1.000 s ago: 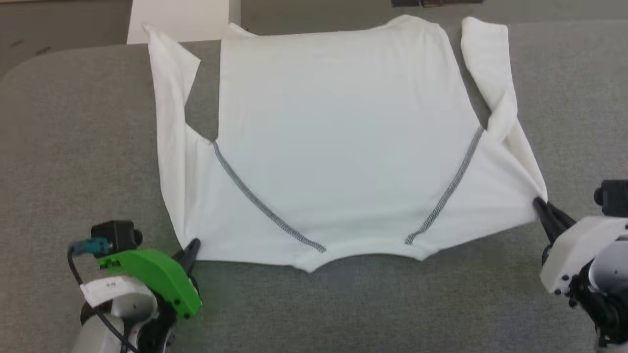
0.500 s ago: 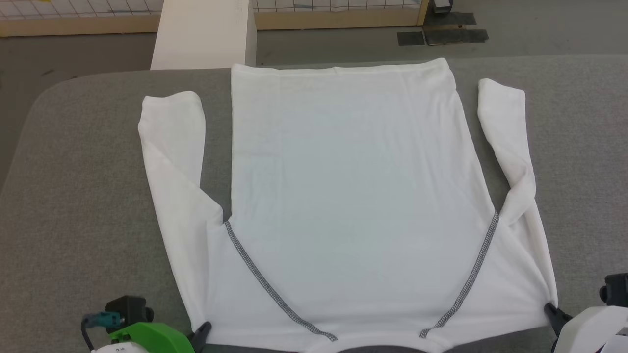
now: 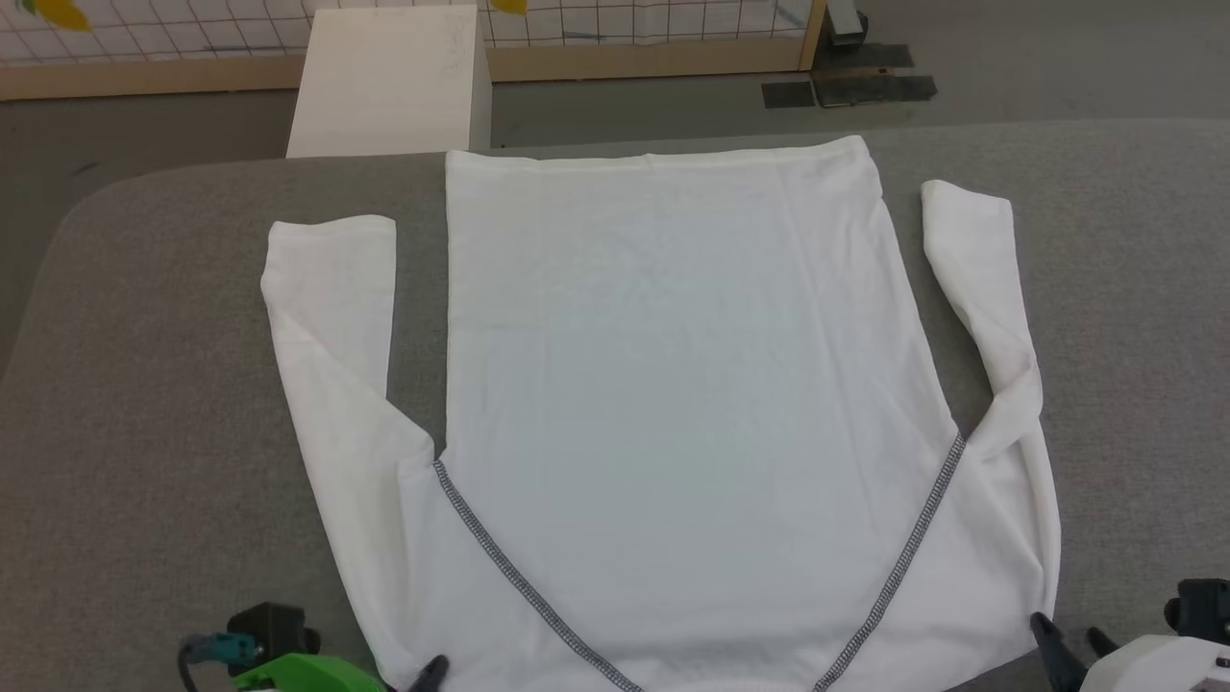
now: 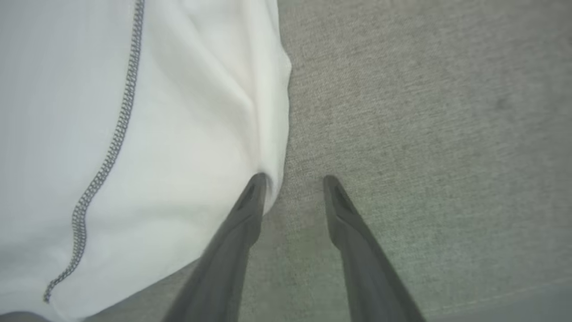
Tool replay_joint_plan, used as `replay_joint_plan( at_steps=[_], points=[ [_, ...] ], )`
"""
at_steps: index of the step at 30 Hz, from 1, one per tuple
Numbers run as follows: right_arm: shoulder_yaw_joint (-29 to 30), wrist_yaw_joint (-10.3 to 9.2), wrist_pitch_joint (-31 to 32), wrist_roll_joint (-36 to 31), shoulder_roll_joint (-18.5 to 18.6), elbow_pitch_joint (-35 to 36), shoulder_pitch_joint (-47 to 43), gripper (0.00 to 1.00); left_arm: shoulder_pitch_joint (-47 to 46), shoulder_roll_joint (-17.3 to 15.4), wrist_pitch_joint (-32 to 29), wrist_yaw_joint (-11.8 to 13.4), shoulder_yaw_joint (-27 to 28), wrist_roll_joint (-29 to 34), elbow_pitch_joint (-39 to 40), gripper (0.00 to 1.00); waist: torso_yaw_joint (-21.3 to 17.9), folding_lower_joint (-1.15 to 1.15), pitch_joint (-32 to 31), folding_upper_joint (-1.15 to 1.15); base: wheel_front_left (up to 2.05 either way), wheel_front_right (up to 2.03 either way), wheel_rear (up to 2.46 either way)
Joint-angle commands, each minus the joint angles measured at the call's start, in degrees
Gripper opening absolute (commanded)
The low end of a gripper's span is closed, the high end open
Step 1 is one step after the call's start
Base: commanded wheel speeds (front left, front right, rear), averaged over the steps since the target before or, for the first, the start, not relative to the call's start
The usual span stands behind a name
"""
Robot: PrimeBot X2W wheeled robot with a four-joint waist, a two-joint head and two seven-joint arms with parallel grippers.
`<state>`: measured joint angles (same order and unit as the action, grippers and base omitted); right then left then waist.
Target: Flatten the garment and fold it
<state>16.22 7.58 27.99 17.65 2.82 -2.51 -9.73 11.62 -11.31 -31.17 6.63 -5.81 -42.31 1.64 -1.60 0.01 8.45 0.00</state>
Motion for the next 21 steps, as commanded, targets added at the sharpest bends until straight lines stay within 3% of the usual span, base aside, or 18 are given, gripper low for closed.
replay_joint_plan(
  at_steps=[1, 6, 13, 18, 21],
  points=[
    [0.08, -0.09, -1.25, 0.09, 0.07, 0.44, 0.38, 1.0, 2.05, 0.62, -0.24, 0.57, -0.19, -0.82, -0.56, 1.0, -0.09, -0.01, -0.33, 0.0, 0.0, 0.0, 0.0],
    [0.43, -0.09, -7.54, -1.44, 0.07, 4.33, 0.86, 1.0, 0.45, 0.83, 4.82, -0.85, 1.35, -0.2, 2.19, 1.0, -0.11, -0.01, -0.73, 0.0, 0.0, 0.0, 0.0],
    [-3.78, -0.09, -18.56, -4.52, 0.92, 8.59, 2.81, 1.0, -5.55, 0.87, 17.7, -3.16, 5.51, 2.84, 3.77, 1.0, -0.7, -0.01, 0.8, 0.0, 0.0, 0.0, 0.0],
    [-7.99, -0.09, -25.96, -5.15, 3.95, 8.42, 5.31, 1.0, -13.33, -3.06, 24.82, -5.56, 6.27, 8.32, 0.59, 1.0, -1.34, -0.01, 3.93, 0.0, 0.0, 0.0, 0.0],
    [-9.74, -0.09, -29.08, -5.16, 5.29, 8.62, 7.15, 1.0, -18.96, -6.18, 25.98, -6.76, 6.05, 11.01, -2.01, 1.0, -1.85, -0.01, 6.59, 0.0, 0.0, 0.0, 0.0]
  ],
)
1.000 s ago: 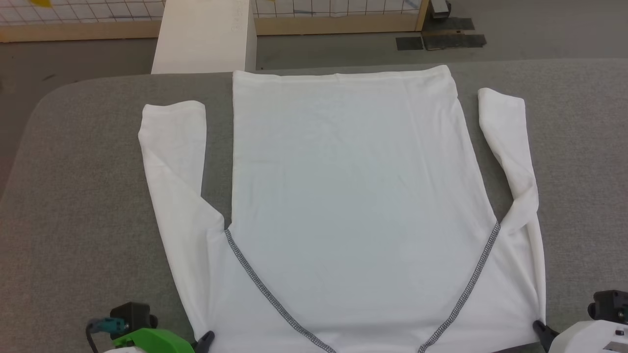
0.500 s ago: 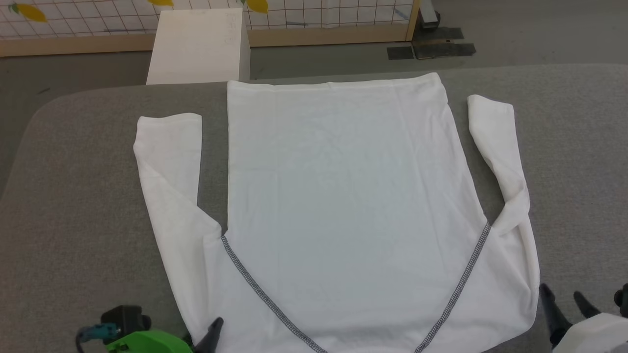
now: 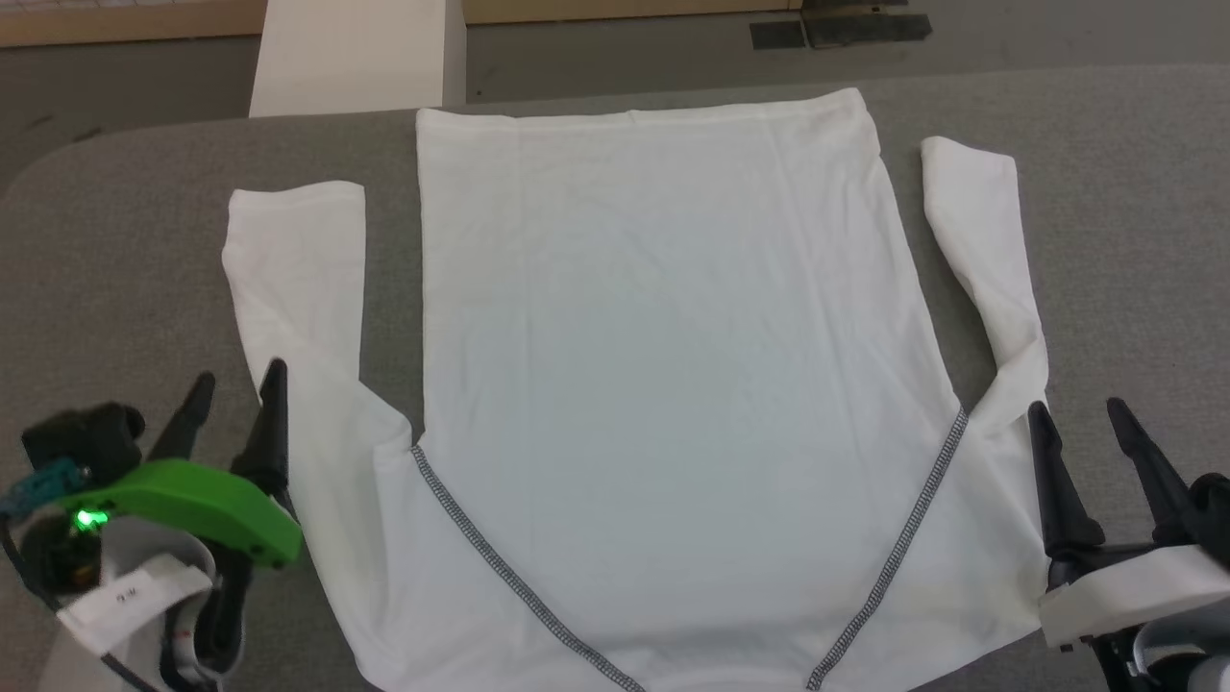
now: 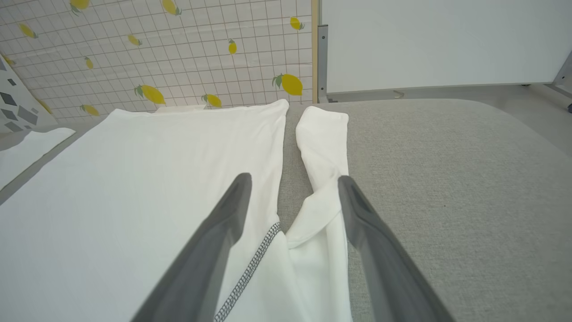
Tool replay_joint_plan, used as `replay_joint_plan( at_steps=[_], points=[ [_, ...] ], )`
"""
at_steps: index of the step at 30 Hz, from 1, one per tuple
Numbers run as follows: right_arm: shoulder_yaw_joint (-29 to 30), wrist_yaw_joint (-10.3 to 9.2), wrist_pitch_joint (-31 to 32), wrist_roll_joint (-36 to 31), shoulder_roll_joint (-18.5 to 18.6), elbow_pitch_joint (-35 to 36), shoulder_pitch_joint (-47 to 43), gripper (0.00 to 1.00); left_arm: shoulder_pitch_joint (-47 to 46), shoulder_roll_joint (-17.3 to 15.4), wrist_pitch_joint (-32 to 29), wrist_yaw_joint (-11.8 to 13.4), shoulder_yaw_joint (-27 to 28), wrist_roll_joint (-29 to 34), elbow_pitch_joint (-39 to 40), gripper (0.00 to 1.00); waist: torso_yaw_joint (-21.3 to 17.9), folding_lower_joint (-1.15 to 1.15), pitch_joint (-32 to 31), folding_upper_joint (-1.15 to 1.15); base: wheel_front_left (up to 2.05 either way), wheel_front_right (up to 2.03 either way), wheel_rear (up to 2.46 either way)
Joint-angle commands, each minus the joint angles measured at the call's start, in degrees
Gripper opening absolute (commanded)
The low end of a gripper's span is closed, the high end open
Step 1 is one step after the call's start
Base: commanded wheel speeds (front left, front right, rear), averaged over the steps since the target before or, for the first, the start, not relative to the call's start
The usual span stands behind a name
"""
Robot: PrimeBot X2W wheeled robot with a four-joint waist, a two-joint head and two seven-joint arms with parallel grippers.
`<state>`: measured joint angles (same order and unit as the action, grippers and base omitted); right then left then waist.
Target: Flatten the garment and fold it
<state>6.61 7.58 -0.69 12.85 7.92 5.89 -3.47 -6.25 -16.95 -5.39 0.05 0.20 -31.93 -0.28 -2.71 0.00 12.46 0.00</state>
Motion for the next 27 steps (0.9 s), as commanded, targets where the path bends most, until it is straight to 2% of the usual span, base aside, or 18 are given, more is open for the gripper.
replay_joint_plan(
  at_steps=[1, 8, 15, 20, 24, 27],
  points=[
    [-0.65, -0.09, -1.26, -0.42, 0.63, 0.28, 1.63, 1.0, -3.39, -1.68, -0.03, -0.44, -0.21, 1.56, -1.09, 1.0, -0.93, 0.0, 3.59, 0.0, 0.0, 0.0, 0.0],
    [-3.68, -0.09, -3.17, 0.13, 2.12, 0.98, 7.47, 1.0, -19.07, -9.54, -7.87, -0.82, -0.67, 4.8, -7.95, 1.0, -3.79, 0.0, 11.42, 0.0, 0.0, 0.0, 0.0],
    [-6.85, -0.09, -4.64, 0.62, 1.88, 2.53, 12.32, 1.0, -31.96, -16.68, -20.6, 1.37, 0.93, 4.9, -13.63, 1.0, -7.75, 0.0, 18.87, 0.0, 0.0, 0.0, 0.0],
    [-8.7, -0.09, -5.77, 1.15, 1.3, 2.72, 14.15, 1.0, -35.67, -18.79, -30.06, 3.25, 2.26, 2.32, -14.66, 1.0, -9.96, 0.0, 21.84, 0.0, 0.0, 0.0, 0.0],
    [-9.46, -0.09, -6.36, 1.59, 1.07, 2.45, 15.05, 1.0, -36.52, -20.12, -36.27, 6.31, 3.71, 1.08, -13.22, 1.0, -11.14, 0.0, 23.52, 0.0, 0.0, 0.0, 0.0],
    [-9.78, -0.09, -6.94, 1.7, 0.96, 2.22, 15.6, 1.0, -36.58, -21.22, -38.63, 8.62, 4.39, 1.61, -12.34, 1.0, -11.66, 0.0, 24.39, 0.0, 0.0, 0.0, 0.0]
  ],
)
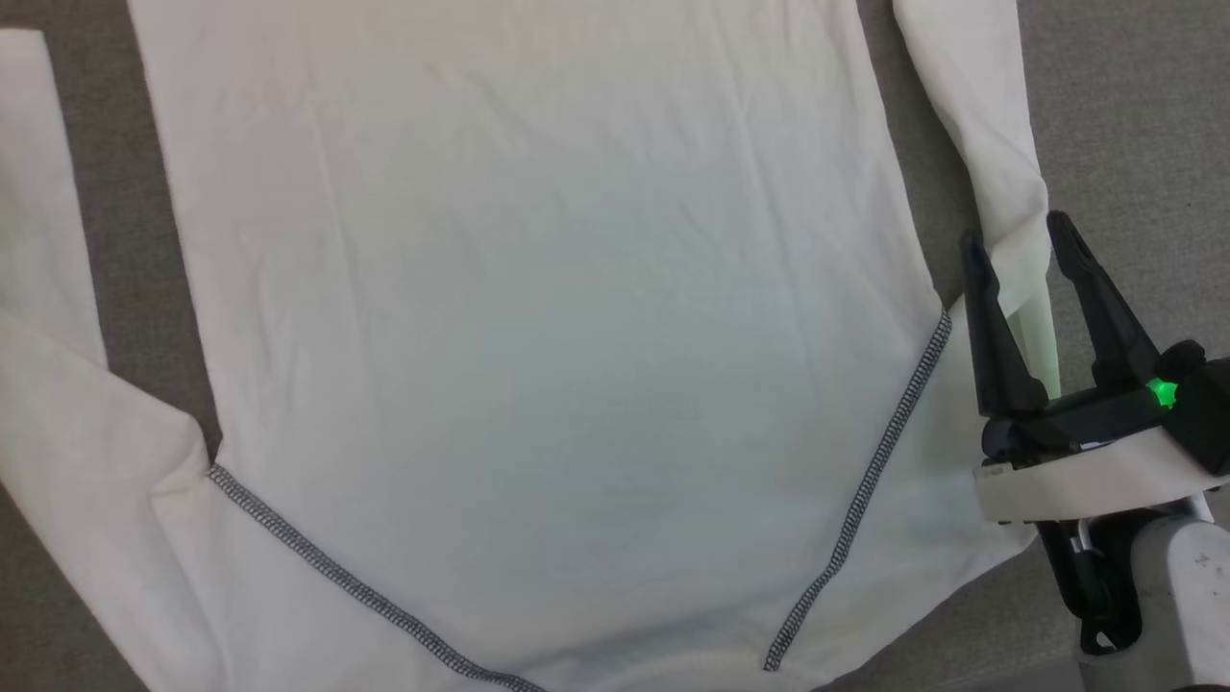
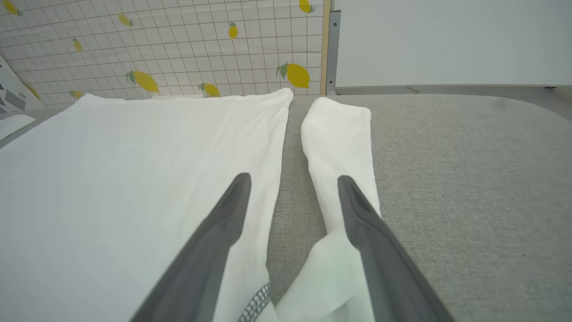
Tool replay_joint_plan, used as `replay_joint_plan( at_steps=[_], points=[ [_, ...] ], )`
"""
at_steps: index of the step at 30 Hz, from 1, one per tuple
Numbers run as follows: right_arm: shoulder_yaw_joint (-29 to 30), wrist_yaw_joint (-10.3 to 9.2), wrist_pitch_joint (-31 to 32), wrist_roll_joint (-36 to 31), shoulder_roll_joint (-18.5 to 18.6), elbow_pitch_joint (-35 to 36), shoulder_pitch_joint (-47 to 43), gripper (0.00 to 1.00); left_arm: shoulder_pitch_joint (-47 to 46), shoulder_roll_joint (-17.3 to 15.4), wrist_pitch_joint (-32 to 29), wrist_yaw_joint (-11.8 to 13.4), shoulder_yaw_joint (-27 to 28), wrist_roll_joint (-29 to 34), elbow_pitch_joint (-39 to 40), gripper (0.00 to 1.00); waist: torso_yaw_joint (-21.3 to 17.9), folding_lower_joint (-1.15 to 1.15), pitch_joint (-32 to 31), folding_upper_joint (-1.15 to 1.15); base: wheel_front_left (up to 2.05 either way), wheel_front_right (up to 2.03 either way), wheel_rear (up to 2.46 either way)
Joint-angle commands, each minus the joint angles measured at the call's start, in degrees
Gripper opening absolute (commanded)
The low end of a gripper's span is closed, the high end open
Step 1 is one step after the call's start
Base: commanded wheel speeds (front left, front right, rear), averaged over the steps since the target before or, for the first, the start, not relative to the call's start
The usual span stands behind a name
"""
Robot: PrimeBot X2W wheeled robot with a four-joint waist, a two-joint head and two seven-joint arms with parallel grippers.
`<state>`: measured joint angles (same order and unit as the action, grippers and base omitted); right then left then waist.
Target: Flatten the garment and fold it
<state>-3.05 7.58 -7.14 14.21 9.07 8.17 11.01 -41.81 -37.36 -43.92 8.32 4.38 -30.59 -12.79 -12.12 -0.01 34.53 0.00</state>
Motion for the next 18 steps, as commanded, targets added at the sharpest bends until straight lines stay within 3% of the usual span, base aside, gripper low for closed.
replay_joint_plan(
  at_steps=[1, 10, 11, 12, 13, 18],
  points=[
    [-0.25, -0.09, -0.67, 0.35, -0.29, -0.16, 1.27, 1.0, -0.86, -1.22, -0.68, 0.92, 0.21, 0.69, 0.41, 1.0, -2.37, 0.01, 2.48, 0.0, 0.0, 0.0, 0.0],
    [-0.76, -0.09, -1.37, 0.58, -0.6, -1.18, 1.83, 1.0, 1.75, -3.07, -3.55, 6.53, 1.57, 3.11, 3.42, 1.0, -2.63, 0.01, 3.26, 0.0, 0.0, 0.0, 0.0],
    [-0.64, -0.09, -1.42, 0.48, -0.64, -1.31, 1.91, 1.0, 2.2, -3.23, -3.36, 6.98, 1.66, 3.5, 3.79, 0.47, -2.56, 0.01, 3.18, 0.0, 0.0, 0.0, 0.0],
    [-0.54, -0.09, -1.43, 0.41, -0.68, -1.42, 1.95, 1.0, 2.55, -3.31, -3.01, 7.22, 1.74, 3.76, 4.08, 0.1, -2.49, 0.01, 3.05, 0.0, 0.0, 0.0, 0.0],
    [-0.46, -0.09, -1.38, 0.33, -0.72, -1.54, 1.98, 1.0, 2.93, -3.25, -2.45, 7.46, 1.93, 3.89, 4.32, 0.0, -2.39, 0.01, 2.84, 0.0, 0.0, 0.0, 0.0],
    [-0.08, -0.09, -1.1, 0.02, -0.79, -1.84, 1.76, 1.0, 4.32, -2.54, 2.28, 6.5, 2.96, 3.35, 5.08, 0.0, -1.62, 0.01, 0.92, 0.0, 0.0, 0.0, 0.0]
  ],
)
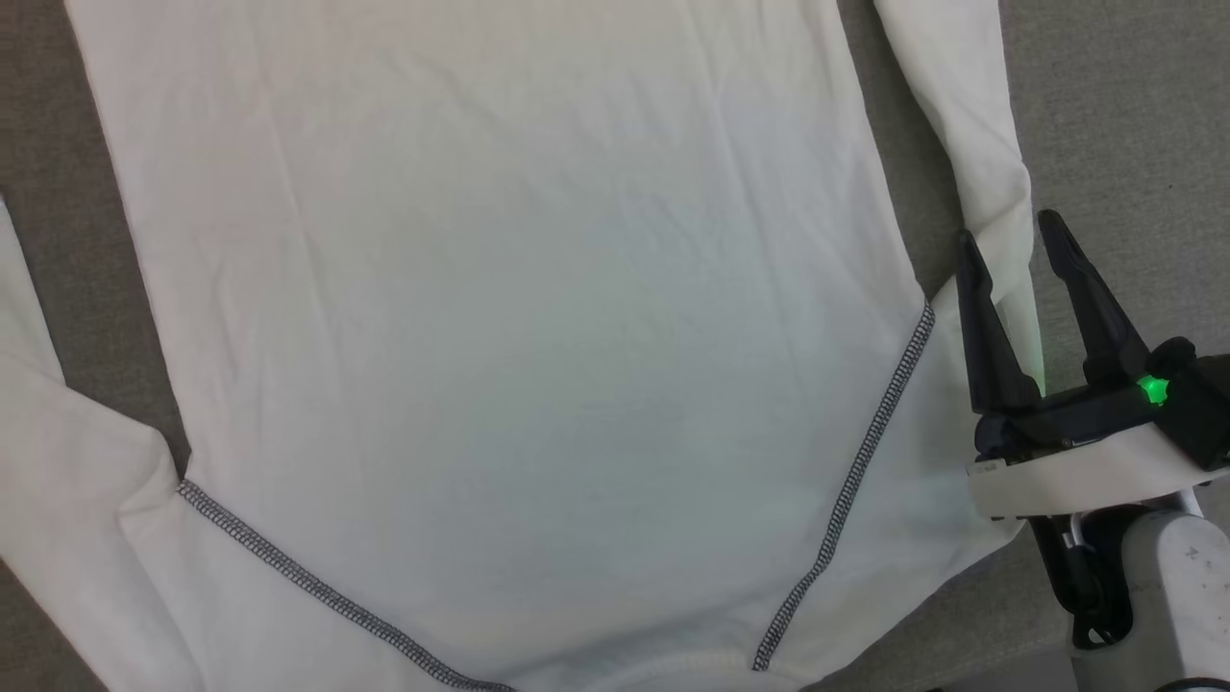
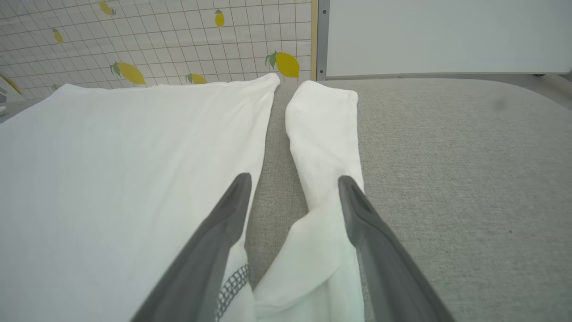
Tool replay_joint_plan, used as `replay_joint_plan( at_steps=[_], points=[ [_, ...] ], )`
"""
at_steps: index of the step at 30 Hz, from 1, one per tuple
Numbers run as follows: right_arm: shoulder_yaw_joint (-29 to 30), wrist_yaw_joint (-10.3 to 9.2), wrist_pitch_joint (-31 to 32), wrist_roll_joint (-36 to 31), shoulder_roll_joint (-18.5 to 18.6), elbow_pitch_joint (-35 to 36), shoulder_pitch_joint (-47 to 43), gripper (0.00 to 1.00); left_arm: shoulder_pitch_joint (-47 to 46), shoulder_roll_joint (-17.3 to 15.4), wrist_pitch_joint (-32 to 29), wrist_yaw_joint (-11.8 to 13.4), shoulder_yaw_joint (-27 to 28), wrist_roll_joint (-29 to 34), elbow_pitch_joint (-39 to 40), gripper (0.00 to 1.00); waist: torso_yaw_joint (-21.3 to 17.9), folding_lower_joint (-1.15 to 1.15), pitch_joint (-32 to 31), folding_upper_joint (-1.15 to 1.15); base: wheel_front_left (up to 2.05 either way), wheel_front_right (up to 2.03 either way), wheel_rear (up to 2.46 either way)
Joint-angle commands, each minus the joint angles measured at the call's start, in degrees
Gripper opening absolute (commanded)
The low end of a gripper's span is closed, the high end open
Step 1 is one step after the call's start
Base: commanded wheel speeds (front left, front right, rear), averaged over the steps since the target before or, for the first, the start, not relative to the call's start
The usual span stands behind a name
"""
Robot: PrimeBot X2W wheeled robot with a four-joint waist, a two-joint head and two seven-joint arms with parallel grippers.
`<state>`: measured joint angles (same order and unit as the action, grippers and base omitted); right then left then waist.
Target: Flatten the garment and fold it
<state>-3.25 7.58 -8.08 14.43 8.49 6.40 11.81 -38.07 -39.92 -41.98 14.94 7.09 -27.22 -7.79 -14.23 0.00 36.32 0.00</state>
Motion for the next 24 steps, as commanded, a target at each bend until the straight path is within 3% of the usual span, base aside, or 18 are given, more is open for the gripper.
replay_joint_plan(
  at_steps=[1, 10, 13, 19, 24],
  points=[
    [0.22, -0.09, -0.01, -0.3, -0.19, -0.22, 0.76, 1.0, 0.86, 0.29, 2.12, -0.57, 0.47, -0.11, 0.22, 0.0, 0.75, 0.0, -1.65, 0.0, 0.0, 0.0, 0.0],
    [2.28, -0.09, 1.8, -0.84, 0.22, 0.24, -2.75, 1.0, 5.23, 3.34, 15.11, -5.13, 0.59, -0.95, 2.93, 0.0, 4.31, 0.0, -11.27, 0.0, 0.0, 0.0, 0.0],
    [3.27, -0.09, 2.68, -1.04, 0.15, 0.89, -4.48, 1.0, 6.88, 4.31, 18.32, -7.9, 0.23, -2.29, 3.18, 0.0, 5.9, 0.0, -14.87, 0.0, 0.0, 0.0, 0.0],
    [4.84, -0.09, 4.74, -1.31, -0.37, 2.41, -8.35, 1.0, 13.59, 8.0, 17.31, -9.88, -3.85, -3.9, 12.35, 0.0, 9.04, 0.0, -21.28, 0.0, 0.0, 0.0, 0.0],
    [5.81, -0.09, 6.37, -1.42, -0.96, 3.91, -10.77, 1.0, 18.28, 12.1, 14.06, -9.81, -8.65, -5.91, 22.63, 0.0, 10.62, 0.0, -24.43, 0.0, 0.0, 0.0, 0.0]
  ],
)
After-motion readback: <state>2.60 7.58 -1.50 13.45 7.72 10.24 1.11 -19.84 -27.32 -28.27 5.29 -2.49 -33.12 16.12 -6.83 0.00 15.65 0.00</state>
